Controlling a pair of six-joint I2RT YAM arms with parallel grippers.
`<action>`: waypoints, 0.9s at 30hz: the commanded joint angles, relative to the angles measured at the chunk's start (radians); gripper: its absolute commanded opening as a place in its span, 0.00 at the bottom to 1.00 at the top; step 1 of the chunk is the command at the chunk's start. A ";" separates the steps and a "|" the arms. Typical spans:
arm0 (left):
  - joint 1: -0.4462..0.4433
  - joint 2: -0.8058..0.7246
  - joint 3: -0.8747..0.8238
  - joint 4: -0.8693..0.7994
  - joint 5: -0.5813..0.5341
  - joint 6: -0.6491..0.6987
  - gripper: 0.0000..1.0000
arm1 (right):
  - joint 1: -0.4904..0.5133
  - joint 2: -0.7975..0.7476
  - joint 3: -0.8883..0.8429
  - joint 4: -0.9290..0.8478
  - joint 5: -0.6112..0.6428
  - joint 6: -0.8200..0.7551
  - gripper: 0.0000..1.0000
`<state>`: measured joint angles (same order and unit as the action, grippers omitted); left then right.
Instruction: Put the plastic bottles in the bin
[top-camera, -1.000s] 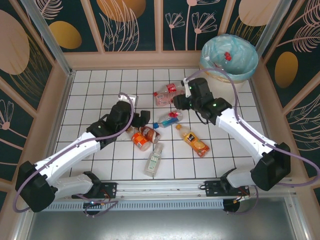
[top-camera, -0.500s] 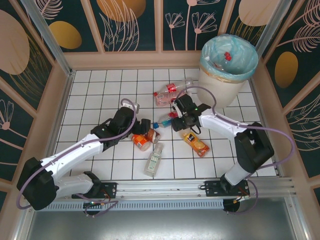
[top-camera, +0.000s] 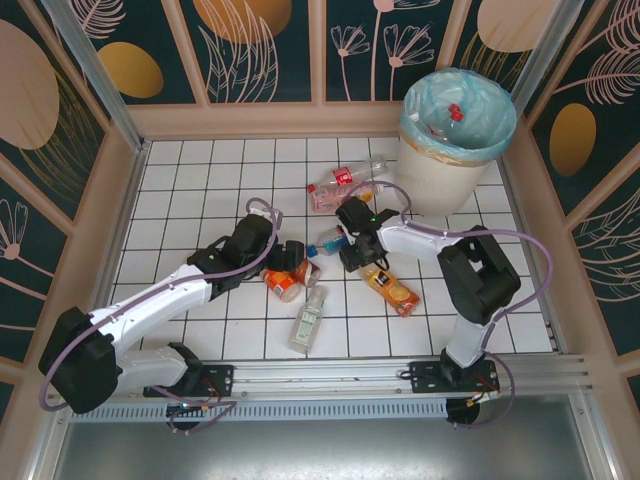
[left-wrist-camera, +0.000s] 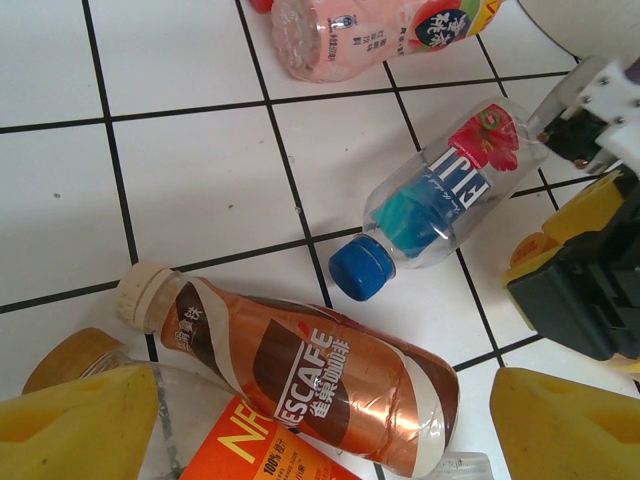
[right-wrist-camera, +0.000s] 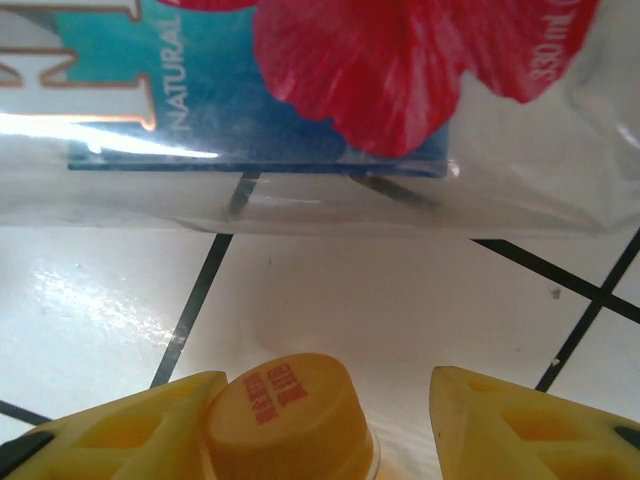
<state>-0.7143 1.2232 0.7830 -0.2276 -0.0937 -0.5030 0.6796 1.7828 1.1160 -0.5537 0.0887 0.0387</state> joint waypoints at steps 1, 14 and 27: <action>0.002 0.006 0.004 0.013 0.001 -0.011 0.86 | 0.015 0.026 0.041 -0.054 0.048 -0.011 0.54; 0.002 -0.009 0.011 0.010 -0.018 0.005 0.86 | 0.017 0.005 0.080 -0.109 0.046 0.000 0.28; 0.002 -0.029 0.140 -0.003 -0.033 0.064 0.86 | 0.013 -0.165 0.263 -0.231 0.061 0.007 0.18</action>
<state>-0.7143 1.2182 0.8684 -0.2367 -0.1131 -0.4755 0.6884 1.6939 1.2999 -0.7185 0.1169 0.0353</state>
